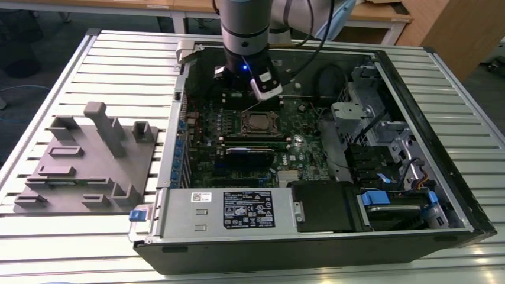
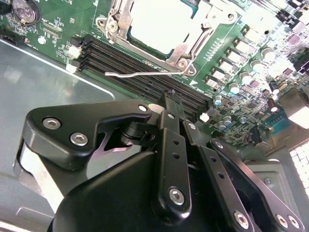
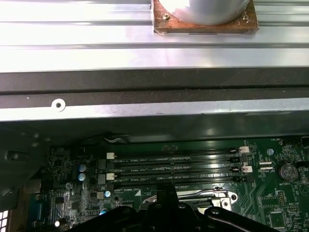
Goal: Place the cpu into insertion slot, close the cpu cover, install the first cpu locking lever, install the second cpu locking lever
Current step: 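Install the first cpu locking lever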
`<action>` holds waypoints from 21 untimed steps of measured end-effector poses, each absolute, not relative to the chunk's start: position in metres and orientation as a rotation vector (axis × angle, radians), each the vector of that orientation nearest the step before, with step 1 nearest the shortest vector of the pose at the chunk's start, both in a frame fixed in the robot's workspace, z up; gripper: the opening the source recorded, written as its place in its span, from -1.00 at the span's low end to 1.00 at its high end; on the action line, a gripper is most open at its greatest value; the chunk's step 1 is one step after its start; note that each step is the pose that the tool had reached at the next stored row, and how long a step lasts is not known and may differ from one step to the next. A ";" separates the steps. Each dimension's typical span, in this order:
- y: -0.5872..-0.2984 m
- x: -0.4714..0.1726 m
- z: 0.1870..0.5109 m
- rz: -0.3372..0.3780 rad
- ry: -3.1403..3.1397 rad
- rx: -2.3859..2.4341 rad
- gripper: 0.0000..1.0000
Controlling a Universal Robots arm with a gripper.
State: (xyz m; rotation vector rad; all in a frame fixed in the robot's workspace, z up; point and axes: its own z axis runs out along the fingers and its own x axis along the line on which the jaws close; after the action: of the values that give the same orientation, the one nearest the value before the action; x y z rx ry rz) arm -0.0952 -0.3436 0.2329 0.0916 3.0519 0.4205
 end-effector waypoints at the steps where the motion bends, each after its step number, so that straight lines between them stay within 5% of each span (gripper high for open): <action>1: -0.343 -0.095 0.233 0.420 3.052 0.092 -0.80; 21: -0.341 -0.090 0.232 0.408 3.053 0.091 -0.80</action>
State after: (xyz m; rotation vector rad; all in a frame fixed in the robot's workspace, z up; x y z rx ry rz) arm -0.0898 -0.3411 0.2317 0.0911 3.0533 0.4076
